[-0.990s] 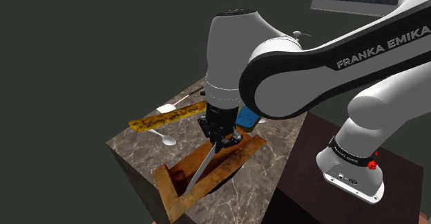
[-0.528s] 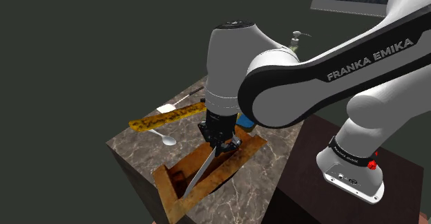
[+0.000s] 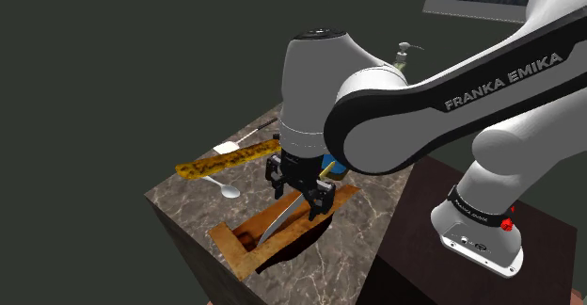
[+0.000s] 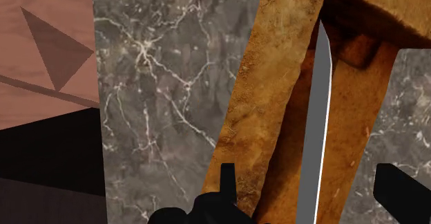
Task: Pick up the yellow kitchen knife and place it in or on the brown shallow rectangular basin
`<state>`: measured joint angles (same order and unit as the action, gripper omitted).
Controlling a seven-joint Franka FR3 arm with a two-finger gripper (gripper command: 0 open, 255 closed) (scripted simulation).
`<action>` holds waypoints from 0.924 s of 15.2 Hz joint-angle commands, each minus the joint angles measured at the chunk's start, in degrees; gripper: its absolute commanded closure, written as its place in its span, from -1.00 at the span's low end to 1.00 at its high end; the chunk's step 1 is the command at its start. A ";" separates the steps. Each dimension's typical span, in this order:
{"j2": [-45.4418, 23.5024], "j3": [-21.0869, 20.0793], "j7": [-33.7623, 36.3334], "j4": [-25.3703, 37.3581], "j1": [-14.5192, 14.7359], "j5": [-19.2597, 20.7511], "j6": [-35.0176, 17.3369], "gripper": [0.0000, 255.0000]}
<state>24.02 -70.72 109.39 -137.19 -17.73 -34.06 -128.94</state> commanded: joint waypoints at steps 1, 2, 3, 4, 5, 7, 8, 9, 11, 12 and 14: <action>0.00 0.00 0.00 0.00 0.00 0.00 0.00 -1.00; 0.00 0.00 0.00 0.00 0.00 0.00 0.00 -1.00; 1.45 2.46 -0.29 0.71 1.57 -0.20 2.38 -1.00; 2.77 4.66 -0.51 1.49 2.86 -0.26 4.69 -1.00; 3.98 6.65 -0.66 2.34 3.91 -0.22 6.95 -1.00; 4.86 8.07 -0.76 3.06 4.57 -0.14 8.70 -1.00; 4.86 8.07 -0.76 3.06 4.57 -0.14 8.70 -1.00; 4.87 8.08 -0.76 3.06 4.57 -0.15 8.70 -1.00; 4.86 8.07 -0.76 3.06 4.56 -0.15 8.70 -1.00; 4.86 8.07 -0.76 3.06 4.56 -0.15 8.70 -1.00; 4.86 8.07 -0.76 3.06 4.56 -0.15 8.70 -1.00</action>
